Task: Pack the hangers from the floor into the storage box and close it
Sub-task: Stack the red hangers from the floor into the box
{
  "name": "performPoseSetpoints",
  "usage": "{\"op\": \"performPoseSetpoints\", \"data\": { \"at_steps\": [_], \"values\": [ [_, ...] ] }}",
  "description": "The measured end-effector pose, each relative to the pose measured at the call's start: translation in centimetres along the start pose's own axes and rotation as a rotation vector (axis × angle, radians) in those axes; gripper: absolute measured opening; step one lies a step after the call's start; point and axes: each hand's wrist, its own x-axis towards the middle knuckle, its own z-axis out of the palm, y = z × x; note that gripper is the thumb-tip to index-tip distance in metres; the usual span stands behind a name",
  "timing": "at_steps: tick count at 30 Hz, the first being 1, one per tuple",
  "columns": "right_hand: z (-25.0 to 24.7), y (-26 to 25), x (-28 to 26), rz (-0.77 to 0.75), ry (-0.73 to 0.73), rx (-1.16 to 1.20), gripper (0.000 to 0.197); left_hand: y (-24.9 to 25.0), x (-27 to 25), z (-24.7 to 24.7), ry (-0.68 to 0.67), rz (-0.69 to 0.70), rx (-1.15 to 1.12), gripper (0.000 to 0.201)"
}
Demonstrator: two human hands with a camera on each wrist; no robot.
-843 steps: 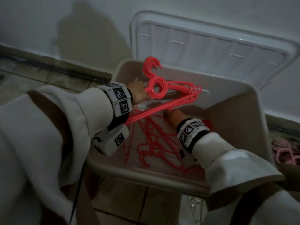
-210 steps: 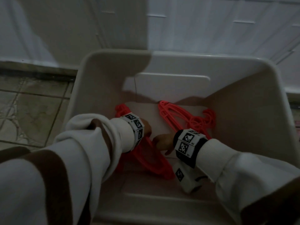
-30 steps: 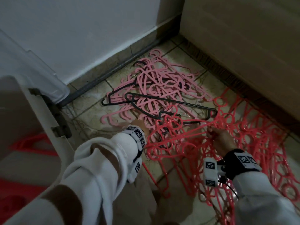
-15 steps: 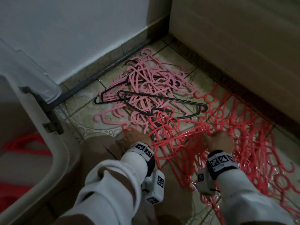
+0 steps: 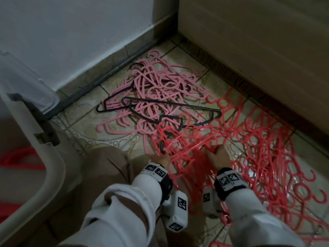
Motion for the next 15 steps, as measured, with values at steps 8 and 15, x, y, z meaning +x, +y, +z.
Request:
{"op": "performPoseSetpoints", "data": {
  "at_steps": [8, 15],
  "values": [
    [1.0, -0.4, 0.3, -0.018, -0.354, 0.012, 0.015, 0.5, -3.8, 1.3, -0.336, 0.018, 0.021, 0.047],
    [2.1, -0.6, -1.5, -0.058, -0.528, 0.094, 0.03, 0.8, -4.4, 1.2, -0.353, 0.051, -0.055, 0.021]
  ]
}}
